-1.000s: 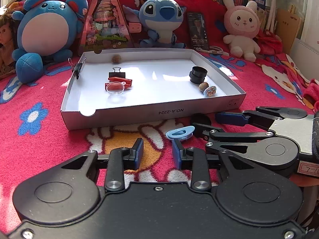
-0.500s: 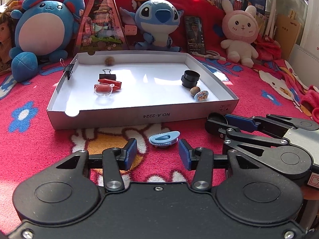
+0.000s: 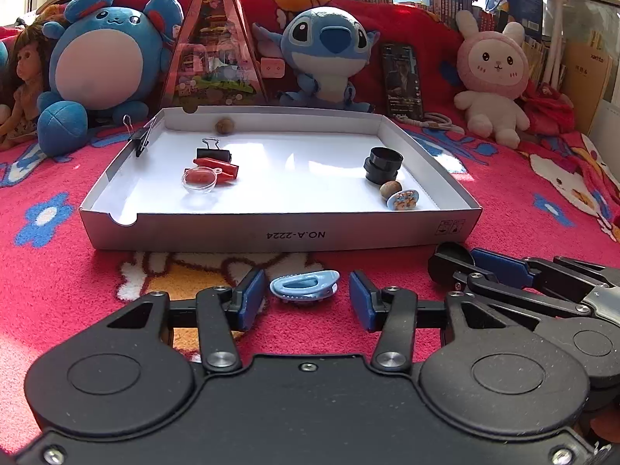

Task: Organize rigid objects
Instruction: 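Carry the black lid and blue hair clip over the tray with both tools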

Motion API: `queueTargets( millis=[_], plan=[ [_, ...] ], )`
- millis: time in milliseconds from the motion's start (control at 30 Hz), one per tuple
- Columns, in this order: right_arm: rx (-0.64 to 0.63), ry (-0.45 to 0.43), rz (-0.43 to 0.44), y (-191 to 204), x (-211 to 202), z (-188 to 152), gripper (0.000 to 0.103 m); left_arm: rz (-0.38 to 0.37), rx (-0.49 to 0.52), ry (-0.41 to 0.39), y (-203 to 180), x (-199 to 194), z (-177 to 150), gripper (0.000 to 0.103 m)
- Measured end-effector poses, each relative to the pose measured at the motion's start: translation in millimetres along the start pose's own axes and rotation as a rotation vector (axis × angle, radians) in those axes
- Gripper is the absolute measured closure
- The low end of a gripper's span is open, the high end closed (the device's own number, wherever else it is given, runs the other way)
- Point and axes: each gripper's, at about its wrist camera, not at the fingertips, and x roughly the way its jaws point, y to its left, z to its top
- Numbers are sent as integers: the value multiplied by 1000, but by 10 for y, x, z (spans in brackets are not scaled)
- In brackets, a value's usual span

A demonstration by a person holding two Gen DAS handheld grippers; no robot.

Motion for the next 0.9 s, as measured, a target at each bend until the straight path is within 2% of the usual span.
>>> queueTargets(
  millis=[300,900],
  plan=[
    [0,1,-1,74,24,-27,66,2,25,-12,22,12,-12,68],
    [-17,-6,8,170,-2,-21,65,4,66,-7,75,-51,23,69]
  ],
)
